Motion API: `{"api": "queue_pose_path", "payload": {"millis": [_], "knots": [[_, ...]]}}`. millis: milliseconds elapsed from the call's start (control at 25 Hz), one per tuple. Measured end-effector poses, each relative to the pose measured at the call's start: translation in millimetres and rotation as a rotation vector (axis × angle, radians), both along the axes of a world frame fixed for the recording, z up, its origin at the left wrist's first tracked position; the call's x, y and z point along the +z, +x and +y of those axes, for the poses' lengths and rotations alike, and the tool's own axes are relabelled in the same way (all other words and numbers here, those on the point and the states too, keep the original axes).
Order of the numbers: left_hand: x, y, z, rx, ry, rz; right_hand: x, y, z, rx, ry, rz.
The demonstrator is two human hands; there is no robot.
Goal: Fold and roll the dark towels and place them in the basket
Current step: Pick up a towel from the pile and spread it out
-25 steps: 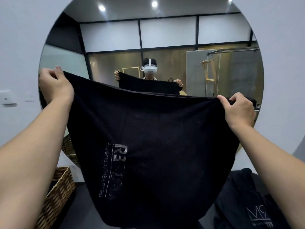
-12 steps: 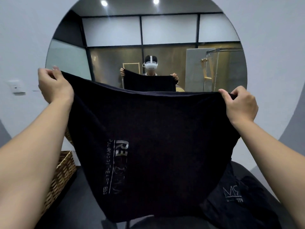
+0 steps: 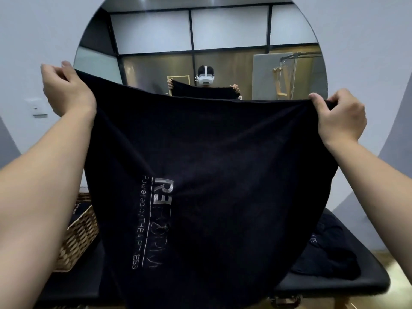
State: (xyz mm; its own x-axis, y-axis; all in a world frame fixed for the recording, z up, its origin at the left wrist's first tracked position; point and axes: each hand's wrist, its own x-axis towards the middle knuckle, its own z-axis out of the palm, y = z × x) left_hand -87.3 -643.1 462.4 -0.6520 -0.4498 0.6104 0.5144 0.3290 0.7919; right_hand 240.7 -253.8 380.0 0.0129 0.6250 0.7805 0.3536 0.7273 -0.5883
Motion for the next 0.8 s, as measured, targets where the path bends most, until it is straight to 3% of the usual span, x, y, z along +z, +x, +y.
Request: {"api": "queue_pose_path", "payload": {"millis": [320, 800], "knots": [[-64, -49, 14, -0.074, -0.056, -0.144, -50, -29, 16, 0.045, -0.064, -0.13], [-305, -239, 104, -0.258, -0.358, -0.5, -237, -186, 122, 0.081, -0.299, -0.615]]}}
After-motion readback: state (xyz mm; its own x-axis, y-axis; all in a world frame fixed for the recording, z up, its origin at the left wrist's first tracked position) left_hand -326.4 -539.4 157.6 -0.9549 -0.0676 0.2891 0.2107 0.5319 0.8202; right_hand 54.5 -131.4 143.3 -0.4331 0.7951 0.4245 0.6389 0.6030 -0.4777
